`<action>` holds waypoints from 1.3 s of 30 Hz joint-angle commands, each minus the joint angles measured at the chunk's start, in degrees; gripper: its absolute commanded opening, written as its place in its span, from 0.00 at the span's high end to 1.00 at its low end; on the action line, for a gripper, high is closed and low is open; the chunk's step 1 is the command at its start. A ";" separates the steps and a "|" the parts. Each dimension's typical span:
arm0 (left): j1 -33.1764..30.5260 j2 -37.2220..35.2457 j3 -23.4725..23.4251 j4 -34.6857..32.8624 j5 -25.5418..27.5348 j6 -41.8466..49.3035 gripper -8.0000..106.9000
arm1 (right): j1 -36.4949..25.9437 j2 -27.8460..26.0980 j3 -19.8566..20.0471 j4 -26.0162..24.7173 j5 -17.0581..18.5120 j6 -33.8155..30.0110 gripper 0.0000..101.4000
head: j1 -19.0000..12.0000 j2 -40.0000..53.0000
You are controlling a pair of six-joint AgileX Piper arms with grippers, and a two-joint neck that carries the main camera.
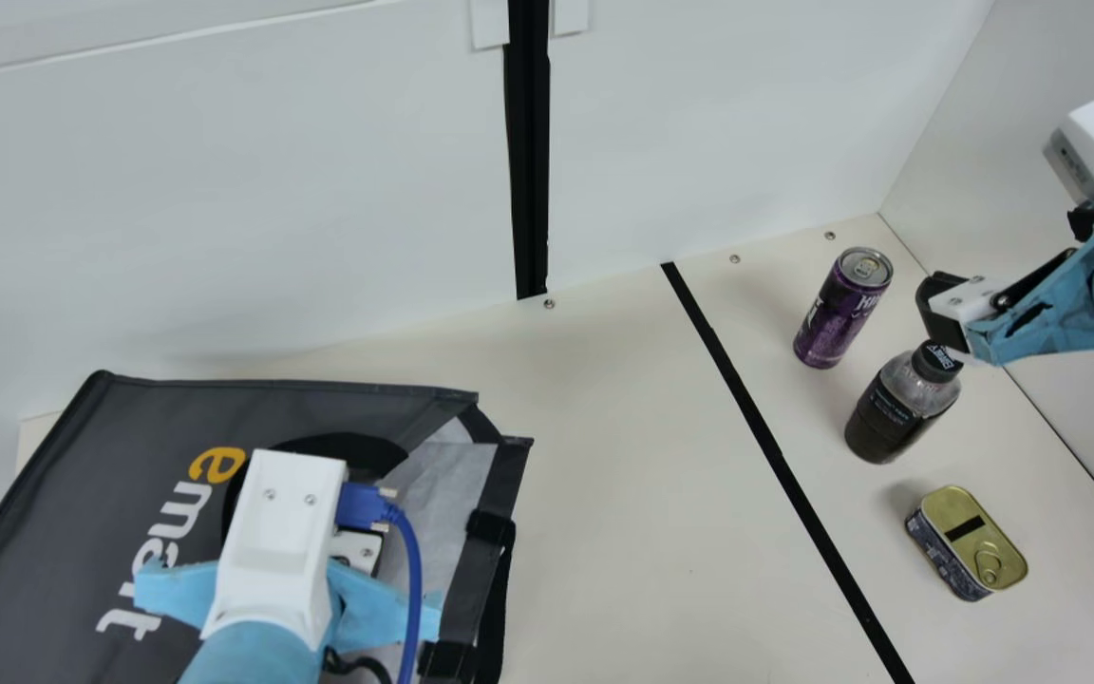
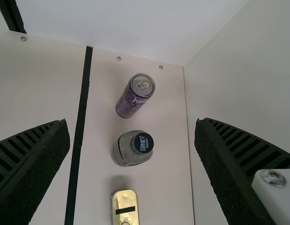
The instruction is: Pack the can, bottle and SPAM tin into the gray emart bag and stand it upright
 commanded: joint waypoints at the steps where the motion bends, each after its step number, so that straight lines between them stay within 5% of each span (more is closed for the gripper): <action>1: 1.72 -0.07 0.27 -5.25 -1.78 1.97 1.00 | 0.00 0.00 0.00 0.00 0.00 0.00 0.06 | -1.30 -0.14; 22: 13.93 -0.13 1.82 -44.91 -10.70 27.22 1.00 | 0.00 0.00 0.00 0.00 0.00 0.00 0.06 | -1.30 -0.14; 39: 24.36 1.58 2.00 -73.18 -7.37 49.95 1.00 | 0.00 0.00 0.00 0.00 0.00 0.00 0.06 | -1.30 -0.14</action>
